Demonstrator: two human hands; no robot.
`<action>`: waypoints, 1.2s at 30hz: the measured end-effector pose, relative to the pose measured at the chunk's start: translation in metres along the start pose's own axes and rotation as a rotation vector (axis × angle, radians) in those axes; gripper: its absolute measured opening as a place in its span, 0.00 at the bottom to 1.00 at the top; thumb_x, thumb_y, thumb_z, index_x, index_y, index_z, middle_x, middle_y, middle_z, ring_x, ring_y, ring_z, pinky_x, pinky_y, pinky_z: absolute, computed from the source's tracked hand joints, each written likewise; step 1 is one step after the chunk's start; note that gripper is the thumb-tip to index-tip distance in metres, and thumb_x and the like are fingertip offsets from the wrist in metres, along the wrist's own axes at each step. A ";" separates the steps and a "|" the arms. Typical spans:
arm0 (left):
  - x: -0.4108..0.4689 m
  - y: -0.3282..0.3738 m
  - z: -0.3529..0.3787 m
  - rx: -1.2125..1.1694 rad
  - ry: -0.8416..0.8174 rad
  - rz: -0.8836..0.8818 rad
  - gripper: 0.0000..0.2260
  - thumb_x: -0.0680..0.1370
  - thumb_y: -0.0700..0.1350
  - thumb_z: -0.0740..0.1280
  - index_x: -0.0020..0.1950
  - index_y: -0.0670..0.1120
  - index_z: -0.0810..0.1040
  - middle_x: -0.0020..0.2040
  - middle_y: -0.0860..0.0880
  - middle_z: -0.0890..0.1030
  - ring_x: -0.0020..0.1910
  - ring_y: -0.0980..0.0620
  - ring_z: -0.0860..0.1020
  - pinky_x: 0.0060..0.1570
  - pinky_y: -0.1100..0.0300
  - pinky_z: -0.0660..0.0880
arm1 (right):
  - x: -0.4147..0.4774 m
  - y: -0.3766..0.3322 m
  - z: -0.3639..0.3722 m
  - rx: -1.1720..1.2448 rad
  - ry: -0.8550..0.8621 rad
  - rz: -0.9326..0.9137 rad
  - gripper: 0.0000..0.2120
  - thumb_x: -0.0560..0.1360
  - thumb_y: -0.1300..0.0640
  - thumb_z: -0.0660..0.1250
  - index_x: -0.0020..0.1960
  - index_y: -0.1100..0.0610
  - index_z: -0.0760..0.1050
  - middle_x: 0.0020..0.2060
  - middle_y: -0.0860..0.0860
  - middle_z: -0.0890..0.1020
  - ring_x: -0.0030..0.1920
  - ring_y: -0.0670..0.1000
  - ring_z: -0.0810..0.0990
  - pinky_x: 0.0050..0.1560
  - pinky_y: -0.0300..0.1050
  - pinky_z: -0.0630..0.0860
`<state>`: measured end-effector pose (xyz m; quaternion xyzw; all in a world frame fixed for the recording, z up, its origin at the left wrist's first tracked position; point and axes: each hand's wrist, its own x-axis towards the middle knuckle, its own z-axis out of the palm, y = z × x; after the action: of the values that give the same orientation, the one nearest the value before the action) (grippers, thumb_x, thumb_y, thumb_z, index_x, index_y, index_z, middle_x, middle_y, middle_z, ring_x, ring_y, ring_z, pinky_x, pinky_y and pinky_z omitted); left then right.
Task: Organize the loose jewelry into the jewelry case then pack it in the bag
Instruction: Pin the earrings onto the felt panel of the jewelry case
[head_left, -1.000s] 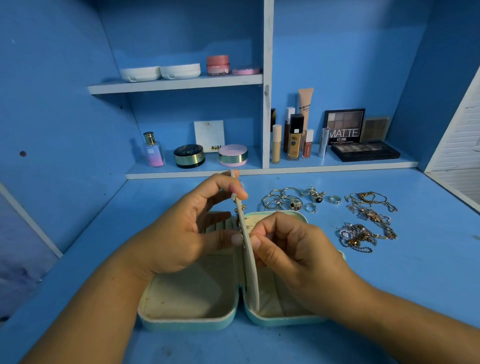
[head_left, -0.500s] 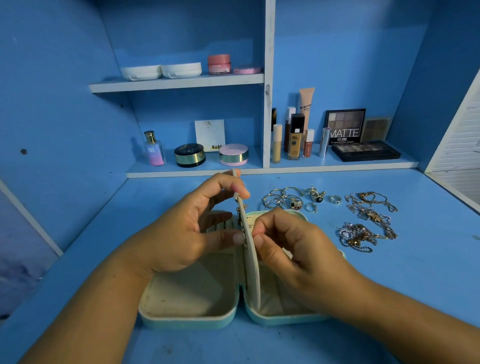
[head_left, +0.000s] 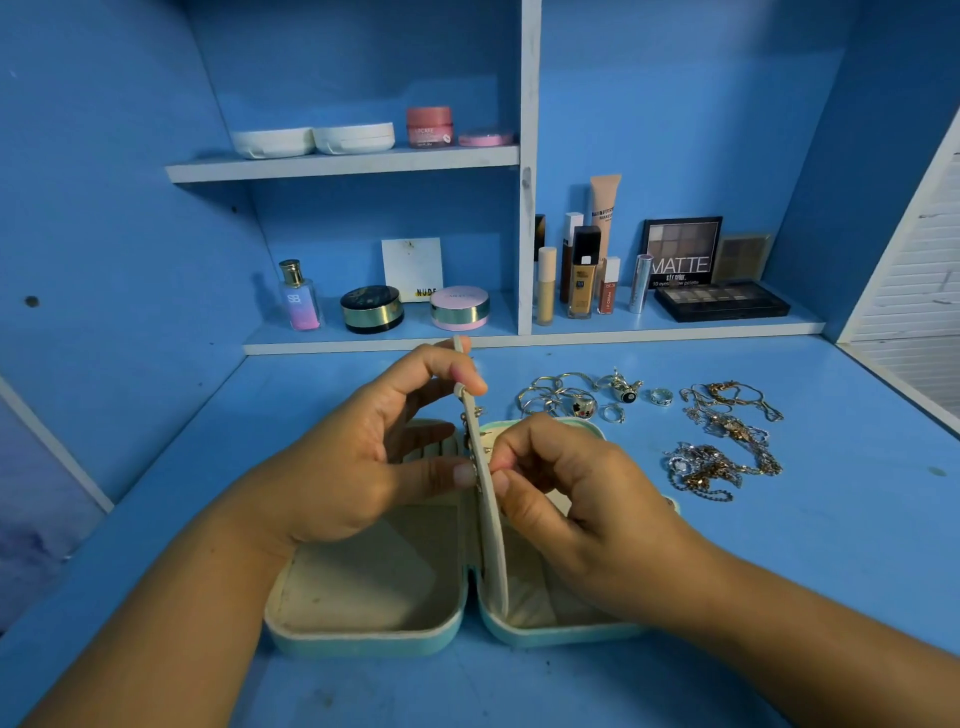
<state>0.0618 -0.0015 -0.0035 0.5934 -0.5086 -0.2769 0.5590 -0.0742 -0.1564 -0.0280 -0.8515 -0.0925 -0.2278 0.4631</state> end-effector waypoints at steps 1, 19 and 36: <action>0.000 0.000 0.000 0.000 0.005 -0.005 0.21 0.66 0.54 0.79 0.55 0.60 0.75 0.58 0.58 0.75 0.46 0.45 0.75 0.45 0.58 0.79 | 0.000 0.000 0.000 -0.006 0.000 -0.004 0.03 0.76 0.54 0.64 0.45 0.52 0.74 0.36 0.44 0.76 0.38 0.49 0.75 0.39 0.44 0.75; 0.002 0.000 0.003 -0.012 0.003 0.004 0.21 0.65 0.55 0.79 0.54 0.60 0.75 0.55 0.57 0.75 0.48 0.41 0.73 0.47 0.56 0.80 | 0.000 0.002 -0.004 0.054 0.026 -0.053 0.01 0.75 0.58 0.66 0.46 0.55 0.76 0.36 0.43 0.77 0.38 0.47 0.77 0.41 0.39 0.75; 0.002 -0.002 0.003 0.056 -0.001 0.024 0.21 0.67 0.55 0.77 0.56 0.61 0.74 0.57 0.55 0.74 0.50 0.42 0.74 0.48 0.55 0.77 | 0.002 0.005 -0.003 0.126 -0.033 -0.004 0.02 0.76 0.56 0.65 0.45 0.52 0.74 0.37 0.49 0.78 0.38 0.50 0.76 0.39 0.39 0.74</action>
<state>0.0606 -0.0045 -0.0058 0.6027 -0.5235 -0.2561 0.5451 -0.0716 -0.1619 -0.0300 -0.8240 -0.1161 -0.2086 0.5138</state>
